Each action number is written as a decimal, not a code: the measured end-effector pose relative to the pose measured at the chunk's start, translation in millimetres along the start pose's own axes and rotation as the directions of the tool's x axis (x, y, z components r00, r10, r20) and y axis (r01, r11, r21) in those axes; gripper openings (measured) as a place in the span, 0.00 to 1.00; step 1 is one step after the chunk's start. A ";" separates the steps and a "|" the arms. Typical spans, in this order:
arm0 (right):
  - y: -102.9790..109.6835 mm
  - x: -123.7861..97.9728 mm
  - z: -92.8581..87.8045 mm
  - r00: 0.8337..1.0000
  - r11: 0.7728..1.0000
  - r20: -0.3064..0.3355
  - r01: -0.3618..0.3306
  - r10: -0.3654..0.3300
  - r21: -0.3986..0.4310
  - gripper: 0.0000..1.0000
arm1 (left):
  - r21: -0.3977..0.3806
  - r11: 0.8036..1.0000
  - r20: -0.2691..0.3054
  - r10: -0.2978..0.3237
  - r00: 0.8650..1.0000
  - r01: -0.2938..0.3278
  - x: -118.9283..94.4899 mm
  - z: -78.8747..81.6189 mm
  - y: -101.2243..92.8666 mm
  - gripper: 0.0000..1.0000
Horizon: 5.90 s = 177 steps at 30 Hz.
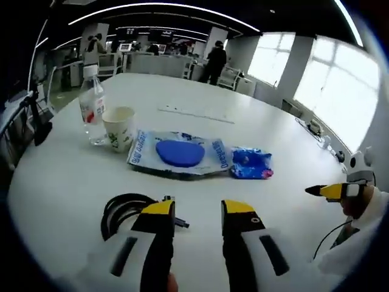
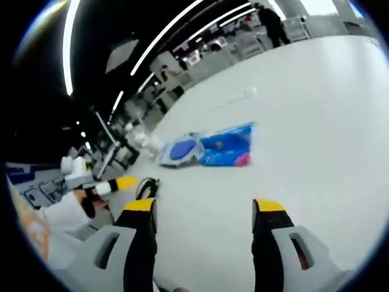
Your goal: Arrange the tabletop items into an orderly group along one side of the table until the central work area is clear of visible clutter.
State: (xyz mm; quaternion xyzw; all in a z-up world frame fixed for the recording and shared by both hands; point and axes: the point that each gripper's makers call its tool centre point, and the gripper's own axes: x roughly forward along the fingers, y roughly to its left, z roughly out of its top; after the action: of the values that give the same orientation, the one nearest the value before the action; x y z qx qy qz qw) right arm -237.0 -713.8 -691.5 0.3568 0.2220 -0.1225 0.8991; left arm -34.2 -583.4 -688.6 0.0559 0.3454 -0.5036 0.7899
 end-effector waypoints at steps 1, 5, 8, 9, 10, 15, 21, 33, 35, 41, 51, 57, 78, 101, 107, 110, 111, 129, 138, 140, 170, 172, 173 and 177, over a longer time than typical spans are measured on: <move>0.2 0.1 0.1 1.000 1.000 0.001 0.000 0.000 0.001 0.60 | -0.026 1.000 -0.008 0.006 1.000 -0.007 -0.4 -1.9 2.7 0.13; 2.3 0.6 0.1 1.000 1.000 0.006 0.001 -0.001 0.017 0.52 | -0.048 0.999 -0.010 0.020 1.000 -0.020 -3.5 -6.5 10.5 0.09; 5.5 -0.2 0.6 1.000 1.000 0.006 0.004 -0.004 0.008 0.53 | -0.063 0.998 -0.047 0.018 0.999 -0.021 -6.7 -14.2 15.2 0.01; 6.0 -0.2 0.3 1.000 1.000 0.003 0.003 -0.003 0.004 0.53 | -0.052 0.998 -0.046 0.036 0.998 -0.038 -8.5 -14.9 18.9 0.00; 6.3 -0.3 -0.4 1.000 1.000 0.000 0.004 -0.004 0.001 0.53 | -0.053 0.998 -0.043 0.013 0.999 -0.016 -12.2 -14.6 18.2 0.00; 6.3 0.1 -3.0 1.000 1.000 -0.012 0.008 -0.008 0.001 0.52 | 0.052 0.996 -0.062 0.081 0.995 -0.078 -23.1 -19.9 32.4 0.00; 3.4 -0.7 -3.8 1.000 1.000 -0.015 0.017 -0.017 0.007 0.50 | 0.051 0.996 -0.016 0.077 0.997 -0.076 -23.5 -18.4 38.3 0.45; -1.6 -2.8 -4.0 1.000 0.999 -0.009 0.026 -0.025 0.043 0.48 | 0.095 0.994 0.126 0.044 0.991 -0.056 -21.8 8.3 32.1 1.00; -2.5 -2.7 -4.9 1.000 0.999 -0.014 0.028 -0.028 0.041 0.47 | 0.172 0.983 0.083 0.057 0.995 -0.071 -19.9 2.0 33.6 1.00; -3.7 -3.1 -6.8 0.999 0.998 -0.015 0.033 -0.032 0.061 0.46 | 0.189 0.979 0.008 0.076 0.997 -0.076 -12.1 -17.1 47.5 1.00; -4.4 -2.1 -12.6 0.999 0.996 -0.026 0.032 -0.030 0.085 0.44 | 0.256 0.966 -0.131 0.070 0.989 -0.034 -3.5 -53.8 50.9 1.00; -5.4 0.8 -11.1 0.999 0.995 -0.028 0.028 -0.026 0.095 0.42 | 0.328 0.944 -0.212 0.063 0.975 0.010 2.7 -71.0 49.5 0.87; -6.1 1.8 -16.5 0.999 0.990 -0.043 0.029 -0.023 0.135 0.39 | 0.425 0.905 -0.264 0.117 0.958 0.007 8.8 -74.4 65.2 0.40; 96.1 96.7 -31.3 0.928 0.973 -0.319 -0.223 0.193 -0.060 0.36 | 0.349 0.937 -0.218 0.044 0.975 0.036 5.0 -77.2 55.2 0.35; 122.2 133.1 -40.7 0.893 0.953 -0.410 -0.264 0.184 -0.148 0.34 | 0.350 0.936 -0.211 0.045 0.976 0.033 5.2 -77.5 55.8 0.35; 123.1 153.1 -46.3 0.882 0.955 -0.445 -0.249 0.154 -0.162 0.33 | 0.354 0.935 -0.204 0.043 0.978 0.033 4.9 -78.2 55.7 0.35; 124.7 161.5 -47.5 0.879 0.956 -0.454 -0.245 0.147 -0.164 0.33 | 0.354 0.935 -0.203 0.041 0.978 0.034 4.7 -78.5 55.6 0.35; 140.5 221.3 -81.4 0.835 0.929 -0.550 -0.217 0.017 -0.300 0.24 | 0.344 0.938 -0.194 0.034 0.981 0.036 8.9 -81.8 55.4 0.36; 132.0 227.6 -76.5 0.835 0.917 -0.549 -0.189 -0.037 -0.350 0.11 | 0.310 0.950 -0.183 0.040 0.982 0.019 11.6 -80.7 56.4 0.36; 132.7 226.2 -75.7 0.837 0.952 -0.547 -0.163 -0.006 -0.259 0.10 | 0.295 0.955 -0.182 0.041 0.982 0.015 12.0 -80.1 56.1 0.37; 139.2 112.8 28.0 0.961 0.971 -0.141 -0.231 0.237 0.059 0.08 | -0.254 0.893 0.123 -0.353 0.928 0.373 -27.8 -28.0 -22.0 0.80; 134.1 102.9 31.3 0.967 0.974 -0.124 -0.221 0.225 0.045 0.08 | -0.263 0.848 0.167 -0.431 0.887 0.461 -29.3 -12.7 -42.5 0.81; 131.0 99.8 32.5 0.969 0.976 -0.117 -0.216 0.219 0.041 0.08 | -0.235 0.842 0.178 -0.454 0.873 0.485 -29.4 -5.8 -50.5 0.80; 112.3 86.5 31.6 0.978 0.983 -0.096 -0.180 0.184 0.044 0.08 | -0.184 0.844 0.174 -0.477 0.862 0.504 -28.2 4.7 -64.6 0.66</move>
State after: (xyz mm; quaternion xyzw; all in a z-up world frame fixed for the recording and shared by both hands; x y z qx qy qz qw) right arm -109.3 -660.8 -647.2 0.3970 0.2307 -0.0256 0.8880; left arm -92.9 -595.6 -651.3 -0.1543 0.3539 -0.6493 0.6553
